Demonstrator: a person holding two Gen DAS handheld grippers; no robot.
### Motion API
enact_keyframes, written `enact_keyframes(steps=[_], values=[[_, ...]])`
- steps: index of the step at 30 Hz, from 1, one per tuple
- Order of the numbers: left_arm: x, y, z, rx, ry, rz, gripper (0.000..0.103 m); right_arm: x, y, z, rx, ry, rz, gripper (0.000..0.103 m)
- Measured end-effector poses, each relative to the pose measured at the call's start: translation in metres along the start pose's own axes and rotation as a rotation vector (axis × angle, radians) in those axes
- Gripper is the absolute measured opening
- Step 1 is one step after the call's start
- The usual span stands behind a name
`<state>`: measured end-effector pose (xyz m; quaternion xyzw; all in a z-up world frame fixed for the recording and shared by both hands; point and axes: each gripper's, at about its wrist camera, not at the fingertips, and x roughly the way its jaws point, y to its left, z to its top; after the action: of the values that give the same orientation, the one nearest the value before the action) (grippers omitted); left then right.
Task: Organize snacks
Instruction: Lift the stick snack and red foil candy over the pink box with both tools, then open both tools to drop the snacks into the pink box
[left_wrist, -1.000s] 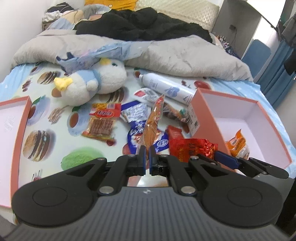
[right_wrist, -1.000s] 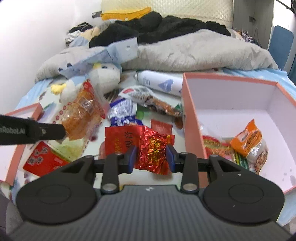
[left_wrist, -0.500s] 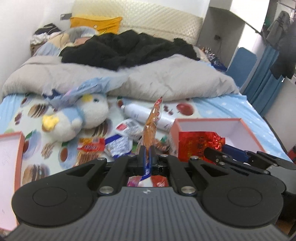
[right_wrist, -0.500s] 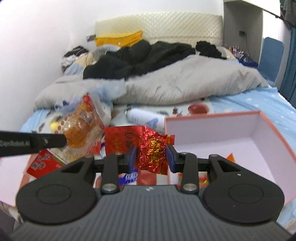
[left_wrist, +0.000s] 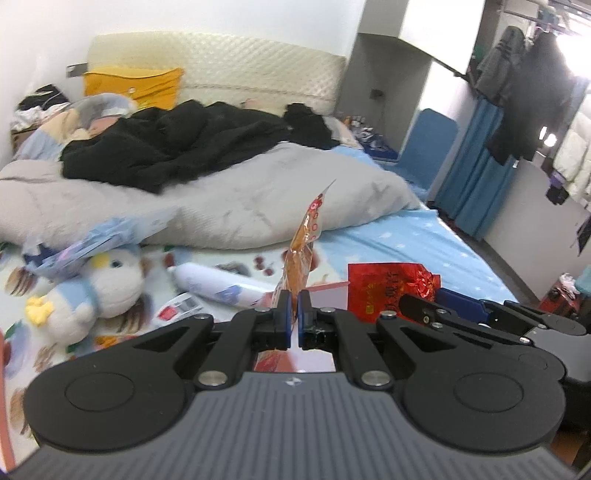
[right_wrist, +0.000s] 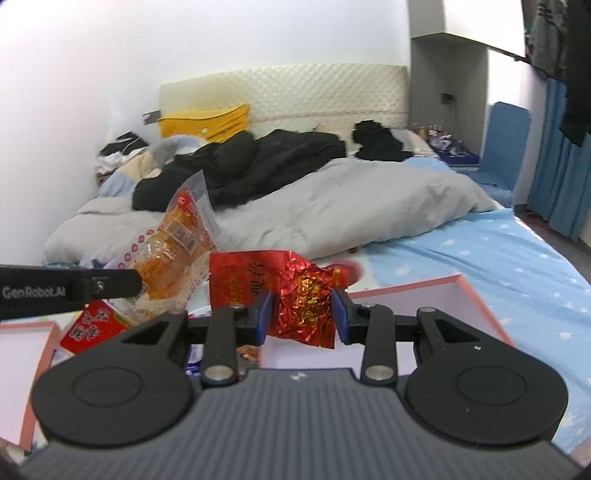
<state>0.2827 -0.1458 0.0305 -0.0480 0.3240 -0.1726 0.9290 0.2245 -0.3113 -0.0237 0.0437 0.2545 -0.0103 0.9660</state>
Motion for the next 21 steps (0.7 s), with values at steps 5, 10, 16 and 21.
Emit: enact_keyframes(steps=[5,10,16,21], values=[[0.023,-0.033,0.008,0.044,0.032,-0.055,0.004,0.006,-0.033,0.002,0.025,0.018,-0.062,0.038],[0.063,-0.061,0.001,0.079,0.13,-0.101,0.004,0.023,-0.065,-0.007,0.027,0.111,-0.06,0.038],[0.118,-0.075,-0.015,0.089,0.289,-0.125,0.004,0.046,-0.102,-0.034,0.056,0.24,-0.089,0.038],[0.158,-0.079,-0.019,0.113,0.4,-0.115,0.004,0.067,-0.121,-0.054,0.098,0.335,-0.077,0.038]])
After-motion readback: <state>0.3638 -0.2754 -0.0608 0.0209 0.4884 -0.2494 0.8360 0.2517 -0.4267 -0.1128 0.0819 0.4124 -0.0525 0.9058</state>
